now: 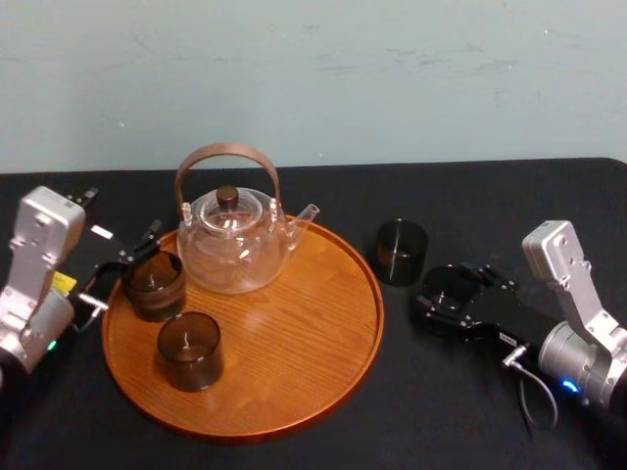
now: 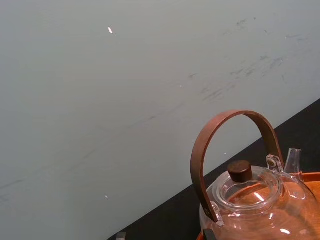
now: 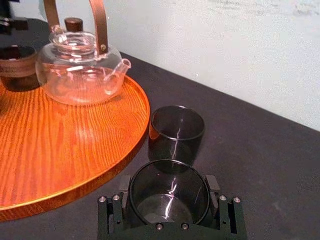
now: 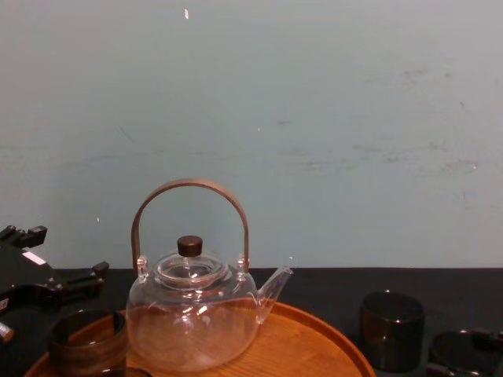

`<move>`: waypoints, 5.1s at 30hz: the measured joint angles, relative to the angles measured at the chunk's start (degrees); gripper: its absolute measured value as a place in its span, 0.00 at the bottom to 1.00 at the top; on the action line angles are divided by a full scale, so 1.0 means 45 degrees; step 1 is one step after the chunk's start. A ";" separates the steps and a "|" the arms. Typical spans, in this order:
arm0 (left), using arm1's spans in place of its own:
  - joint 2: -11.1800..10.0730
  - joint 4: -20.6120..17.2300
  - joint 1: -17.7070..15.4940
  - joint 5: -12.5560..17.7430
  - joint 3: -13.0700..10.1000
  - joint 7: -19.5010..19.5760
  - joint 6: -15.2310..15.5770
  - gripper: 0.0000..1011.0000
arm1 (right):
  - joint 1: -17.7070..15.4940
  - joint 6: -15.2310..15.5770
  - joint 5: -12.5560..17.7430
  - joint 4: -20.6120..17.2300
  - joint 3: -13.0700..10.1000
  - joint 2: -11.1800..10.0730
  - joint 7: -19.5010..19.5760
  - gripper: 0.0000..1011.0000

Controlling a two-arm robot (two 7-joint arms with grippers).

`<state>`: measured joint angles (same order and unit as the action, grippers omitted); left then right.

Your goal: Pick up the glass from the table and place it on the tray.

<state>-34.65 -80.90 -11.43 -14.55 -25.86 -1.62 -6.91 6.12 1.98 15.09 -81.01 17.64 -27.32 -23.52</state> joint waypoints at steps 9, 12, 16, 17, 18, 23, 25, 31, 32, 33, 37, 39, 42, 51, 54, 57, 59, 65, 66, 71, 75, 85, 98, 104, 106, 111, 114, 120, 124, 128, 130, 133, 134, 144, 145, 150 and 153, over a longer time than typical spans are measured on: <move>0.0000 0.0000 -0.0001 0.0000 0.0000 0.0000 0.0000 0.99 | -0.0364 -0.0445 -0.0058 -0.0961 -0.0097 -0.0165 -0.0212 0.91; 0.0000 0.0000 0.0000 0.0000 0.0000 0.0000 0.0000 0.99 | -0.0538 -0.0500 -0.0082 -0.1397 -0.0038 -0.0220 -0.0312 0.91; 0.0000 0.0000 -0.0001 0.0000 0.0000 0.0000 0.0000 0.99 | -0.0744 -0.0534 -0.0145 -0.2041 0.0264 -0.0262 -0.0552 0.91; 0.0000 0.0000 -0.0001 0.0000 0.0000 0.0000 0.0000 0.99 | -0.0765 -0.0535 -0.0160 -0.2122 0.0324 -0.0262 -0.0592 0.91; 0.0000 0.0000 -0.0001 0.0000 0.0000 0.0000 0.0000 0.99 | -0.0779 -0.0535 -0.0177 -0.2180 0.0377 -0.0262 -0.0620 0.91; 0.0000 0.0000 -0.0001 0.0000 0.0000 0.0000 0.0000 0.99 | -0.0790 -0.0519 -0.0272 -0.2480 0.0844 -0.0162 -0.0821 0.91; 0.0000 0.0000 0.0000 0.0000 -0.0001 0.0000 0.0000 0.99 | -0.0710 -0.0506 -0.0297 -0.2506 0.1078 -0.0061 -0.0906 0.91; 0.0000 0.0000 0.0000 0.0000 0.0000 0.0000 0.0000 0.99 | -0.0279 -0.0458 -0.0400 -0.2185 0.1716 0.0315 -0.1111 0.91; 0.0000 0.0000 -0.0001 0.0000 0.0000 0.0000 0.0001 0.99 | -0.0142 -0.0457 -0.0422 -0.2046 0.1850 0.0424 -0.1150 0.91; 0.0000 0.0000 -0.0001 0.0000 -0.0001 0.0000 0.0000 0.99 | -0.0142 -0.0457 -0.0422 -0.2046 0.1850 0.0424 -0.1150 0.91; 0.0000 0.0000 0.0000 0.0000 -0.0001 0.0000 0.0000 0.99 | 0.0200 -0.0434 -0.0463 -0.1689 0.2205 0.0691 -0.1248 0.91; 0.0000 0.0000 -0.0001 0.0001 0.0000 0.0000 0.0000 0.99 | 0.0291 -0.0423 -0.0465 -0.1603 0.2304 0.0762 -0.1271 0.91; 0.0000 0.0000 0.0000 0.0000 0.0000 0.0000 0.0000 0.99 | 0.0455 -0.0401 -0.0467 -0.1426 0.2474 0.0894 -0.1312 0.91; 0.0000 0.0000 0.0000 0.0000 0.0000 0.0000 0.0000 0.99 | 0.0806 -0.0294 -0.0415 -0.1016 0.2833 0.1173 -0.1375 0.91; 0.0000 0.0000 0.0000 0.0000 0.0000 0.0000 0.0000 0.99 | 0.0879 -0.0261 -0.0402 -0.0912 0.2936 0.1234 -0.1398 0.91; 0.0000 0.0000 0.0000 0.0000 -0.0001 0.0000 0.0000 0.99 | 0.0943 -0.0236 -0.0398 -0.0805 0.3025 0.1275 -0.1411 0.91; 0.0000 0.0000 -0.0001 0.0000 0.0000 -0.0001 0.0001 0.99 | 0.0979 -0.0219 -0.0398 -0.0741 0.3067 0.1298 -0.1412 0.91; 0.0000 0.0000 -0.0001 0.0000 -0.0001 0.0000 0.0000 0.99 | 0.1120 -0.0154 -0.0412 -0.0476 0.3211 0.1378 -0.1414 0.91; 0.0000 0.0000 0.0000 0.0000 0.0000 0.0000 0.0001 0.99 | 0.1134 -0.0146 -0.0416 -0.0446 0.3227 0.1385 -0.1414 0.91; 0.0000 0.0000 -0.0001 0.0000 0.0000 0.0000 0.0000 0.99 | 0.1188 -0.0133 -0.0433 -0.0306 0.3290 0.1418 -0.1414 0.91; 0.0000 0.0000 0.0000 0.0000 0.0000 0.0000 0.0000 0.99 | 0.1232 -0.0122 -0.0458 -0.0213 0.3346 0.1448 -0.1428 0.91; 0.0000 0.0000 -0.0001 0.0000 0.0000 0.0000 0.0000 0.99 | 0.1275 -0.0123 -0.0491 -0.0135 0.3456 0.1477 -0.1523 0.91; 0.0000 0.0000 -0.0001 0.0000 0.0000 0.0000 0.0000 0.99 | 0.1272 -0.0131 -0.0500 -0.0136 0.3436 0.1470 -0.1514 0.99; 0.0000 0.0000 0.0000 0.0000 0.0000 0.0000 0.0000 0.99 | 0.1267 -0.0136 -0.0500 -0.0140 0.3429 0.1465 -0.1510 0.99; 0.0000 0.0000 0.0000 0.0000 0.0000 0.0000 0.0000 0.99 | 0.1243 -0.0178 -0.0487 -0.0160 0.3388 0.1458 -0.1502 0.99; 0.0000 0.0000 0.0000 0.0000 0.0000 0.0000 0.0000 0.99 | 0.1031 -0.0581 -0.0318 -0.0612 0.3044 0.1267 -0.1354 0.99; 0.0000 0.0000 0.0000 0.0000 0.0000 0.0000 0.0000 0.99 | 0.0872 -0.0841 -0.0214 -0.0968 0.2874 0.1116 -0.1336 0.99; 0.0000 0.0000 -0.0001 0.0000 0.0000 0.0000 0.0000 0.99 | 0.0286 -0.1525 0.0302 -0.2226 0.2345 0.0561 -0.1481 0.99; 0.0000 0.0000 0.0000 0.0000 -0.0001 0.0000 0.0000 0.99 | -0.0117 -0.1820 0.0659 -0.2877 0.1908 0.0183 -0.1485 0.99; 0.0000 0.0000 -0.0001 0.0000 0.0000 0.0000 0.0000 0.99 | -0.0346 -0.1910 0.0929 -0.3056 0.1508 -0.0047 -0.1374 0.99; 0.0000 0.0000 0.0000 0.0000 0.0000 0.0000 0.0000 0.99 | -0.0485 -0.1938 0.1107 -0.3074 0.1255 -0.0163 -0.1291 0.99; 0.0000 0.0000 0.0000 0.0000 0.0000 0.0000 0.0000 0.99 | -0.0614 -0.1958 0.1282 -0.3066 0.0970 -0.0278 -0.1206 0.99; 0.0000 0.0000 0.0000 0.0000 0.0000 0.0000 0.0000 0.99 | -0.0703 -0.1965 0.1389 -0.3008 0.0794 -0.0334 -0.1136 0.99; 0.0000 0.0000 0.0000 0.0000 0.0000 0.0000 0.0000 0.99 | -0.1143 -0.1766 0.1596 -0.2194 -0.0214 -0.0458 -0.0385 0.99; 0.0000 0.0000 -0.0001 0.0000 0.0000 0.0000 0.0000 0.99 | -0.1191 -0.1704 0.1595 -0.2064 -0.0344 -0.0450 -0.0277 0.99; 0.0000 0.0000 -0.0001 0.0000 0.0000 0.0000 0.0000 0.99 | -0.1314 -0.1547 0.1293 -0.1806 -0.0608 -0.0388 0.0158 0.99; 0.0000 0.0000 -0.0001 0.0000 -0.0001 0.0000 0.0000 0.99 | -0.1305 -0.1488 0.0910 -0.1655 -0.0702 -0.0289 0.0504 0.99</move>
<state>-34.65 -80.90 -11.43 -14.55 -25.86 -1.62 -6.91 0.25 -4.71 19.18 -88.45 14.48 -28.62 -21.25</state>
